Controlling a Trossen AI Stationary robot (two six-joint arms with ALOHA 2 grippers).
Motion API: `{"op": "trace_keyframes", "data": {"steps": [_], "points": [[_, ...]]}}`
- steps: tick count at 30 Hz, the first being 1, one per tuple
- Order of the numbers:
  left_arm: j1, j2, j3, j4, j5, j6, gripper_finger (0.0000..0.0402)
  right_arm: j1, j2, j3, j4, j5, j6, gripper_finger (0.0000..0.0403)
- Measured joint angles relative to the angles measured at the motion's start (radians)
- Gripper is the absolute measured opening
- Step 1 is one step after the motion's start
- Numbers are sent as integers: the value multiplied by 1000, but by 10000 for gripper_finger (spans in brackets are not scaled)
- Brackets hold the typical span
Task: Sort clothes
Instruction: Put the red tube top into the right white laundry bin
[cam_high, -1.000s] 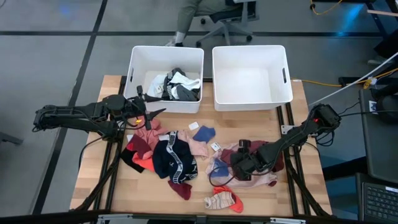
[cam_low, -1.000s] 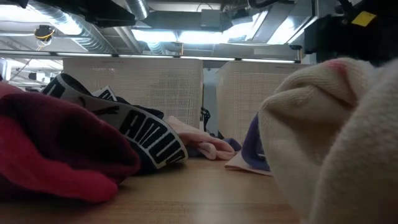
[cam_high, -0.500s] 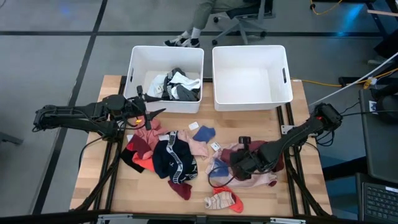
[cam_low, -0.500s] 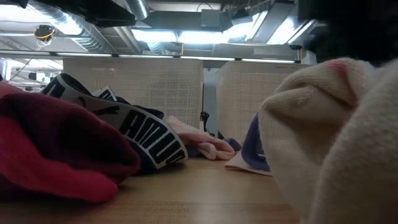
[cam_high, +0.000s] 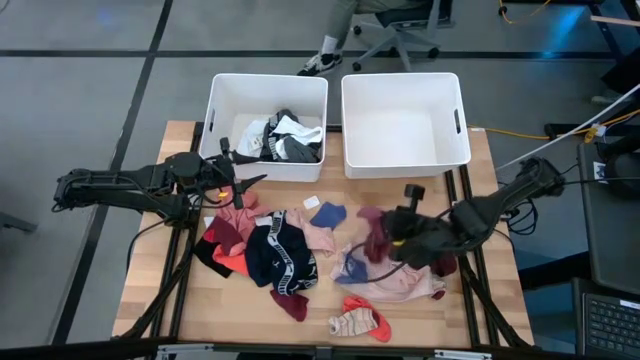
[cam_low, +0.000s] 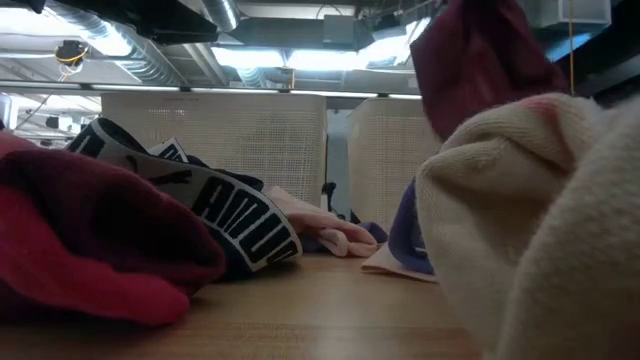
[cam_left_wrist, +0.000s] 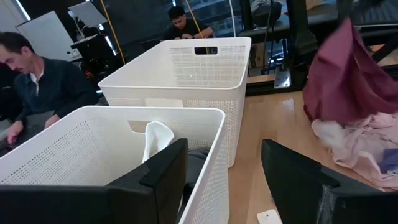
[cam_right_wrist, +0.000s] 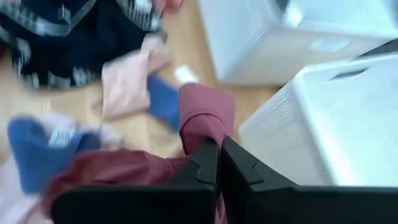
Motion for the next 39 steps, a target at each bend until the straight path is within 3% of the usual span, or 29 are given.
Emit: {"op": "trace_keyframes", "data": {"steps": [10, 17, 22, 26, 30, 39], "points": [[0, 0, 0, 2, 0, 0, 194, -35, -33, 208, 8, 226, -147, 11], [0, 0, 0, 1, 0, 0, 194, -184, -33, 357, 44, 258, -314, 11], [0, 0, 0, 1, 0, 0, 194, -337, -33, 461, 177, 287, -499, 11], [0, 0, 0, 1, 0, 0, 194, -475, -33, 527, 282, 288, -631, 11], [0, 0, 0, 1, 0, 0, 194, -621, -35, 548, 294, 285, -664, 11], [0, 0, 0, 0, 0, 0, 194, -882, -25, 461, 145, 44, -519, 11]]}}
